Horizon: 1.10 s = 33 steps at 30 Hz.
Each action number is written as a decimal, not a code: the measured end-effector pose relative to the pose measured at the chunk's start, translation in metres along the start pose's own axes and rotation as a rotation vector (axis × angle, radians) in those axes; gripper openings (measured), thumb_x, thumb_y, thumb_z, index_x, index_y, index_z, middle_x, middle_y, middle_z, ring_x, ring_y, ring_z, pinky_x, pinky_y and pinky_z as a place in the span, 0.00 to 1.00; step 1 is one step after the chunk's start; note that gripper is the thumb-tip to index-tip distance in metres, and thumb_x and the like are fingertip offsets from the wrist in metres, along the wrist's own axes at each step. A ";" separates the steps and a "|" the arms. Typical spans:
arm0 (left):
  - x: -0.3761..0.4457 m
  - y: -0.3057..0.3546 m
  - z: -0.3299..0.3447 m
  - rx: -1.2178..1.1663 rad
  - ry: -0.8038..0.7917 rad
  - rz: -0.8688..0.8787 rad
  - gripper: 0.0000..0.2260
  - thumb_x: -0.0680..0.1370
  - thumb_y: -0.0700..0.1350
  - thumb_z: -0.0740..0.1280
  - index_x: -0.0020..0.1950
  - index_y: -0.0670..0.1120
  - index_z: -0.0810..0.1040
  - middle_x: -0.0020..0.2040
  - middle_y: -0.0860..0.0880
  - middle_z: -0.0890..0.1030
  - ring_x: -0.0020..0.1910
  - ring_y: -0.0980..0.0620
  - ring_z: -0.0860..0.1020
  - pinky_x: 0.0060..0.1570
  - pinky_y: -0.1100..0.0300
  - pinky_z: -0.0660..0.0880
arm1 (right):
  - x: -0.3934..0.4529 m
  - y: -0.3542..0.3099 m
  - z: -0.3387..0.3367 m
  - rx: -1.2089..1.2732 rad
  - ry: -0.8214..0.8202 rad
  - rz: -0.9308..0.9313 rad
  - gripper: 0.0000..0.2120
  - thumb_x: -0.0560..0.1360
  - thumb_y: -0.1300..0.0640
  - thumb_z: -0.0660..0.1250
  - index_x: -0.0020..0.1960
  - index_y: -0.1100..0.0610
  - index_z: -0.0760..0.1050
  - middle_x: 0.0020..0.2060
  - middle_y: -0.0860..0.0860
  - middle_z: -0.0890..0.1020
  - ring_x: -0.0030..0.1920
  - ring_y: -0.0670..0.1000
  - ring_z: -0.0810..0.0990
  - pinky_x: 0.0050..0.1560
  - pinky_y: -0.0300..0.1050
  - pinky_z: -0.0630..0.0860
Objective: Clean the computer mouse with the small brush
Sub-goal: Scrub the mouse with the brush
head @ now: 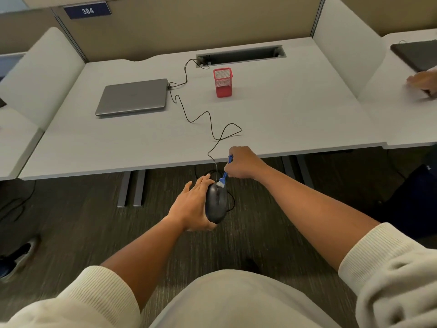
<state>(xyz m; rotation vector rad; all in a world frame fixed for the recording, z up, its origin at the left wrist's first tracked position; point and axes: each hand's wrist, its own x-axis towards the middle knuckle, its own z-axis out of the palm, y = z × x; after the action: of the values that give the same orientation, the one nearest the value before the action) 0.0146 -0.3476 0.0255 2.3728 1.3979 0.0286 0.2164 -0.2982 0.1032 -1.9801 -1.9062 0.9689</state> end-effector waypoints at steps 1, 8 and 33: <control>-0.001 -0.002 -0.001 0.004 -0.005 0.001 0.58 0.56 0.68 0.78 0.78 0.51 0.53 0.81 0.49 0.55 0.79 0.47 0.57 0.78 0.51 0.45 | -0.002 0.001 0.001 -0.041 0.037 0.010 0.08 0.71 0.62 0.68 0.48 0.60 0.71 0.40 0.52 0.73 0.42 0.53 0.74 0.34 0.41 0.67; -0.008 -0.013 -0.003 -0.028 -0.021 0.010 0.57 0.56 0.68 0.78 0.77 0.54 0.52 0.80 0.50 0.56 0.77 0.45 0.61 0.78 0.49 0.48 | -0.012 -0.010 0.010 0.260 0.033 0.132 0.09 0.71 0.62 0.68 0.50 0.63 0.76 0.43 0.59 0.83 0.43 0.55 0.83 0.46 0.49 0.81; -0.024 -0.018 -0.008 -0.046 -0.058 -0.014 0.57 0.56 0.66 0.80 0.77 0.51 0.56 0.80 0.50 0.57 0.75 0.45 0.63 0.77 0.45 0.53 | -0.040 -0.022 0.035 -0.048 0.007 0.041 0.06 0.70 0.57 0.70 0.43 0.59 0.77 0.37 0.53 0.79 0.37 0.51 0.78 0.37 0.46 0.74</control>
<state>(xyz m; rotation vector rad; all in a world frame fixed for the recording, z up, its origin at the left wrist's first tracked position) -0.0141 -0.3575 0.0311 2.3076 1.3724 -0.0114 0.1810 -0.3429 0.1015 -2.0544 -1.9091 0.9346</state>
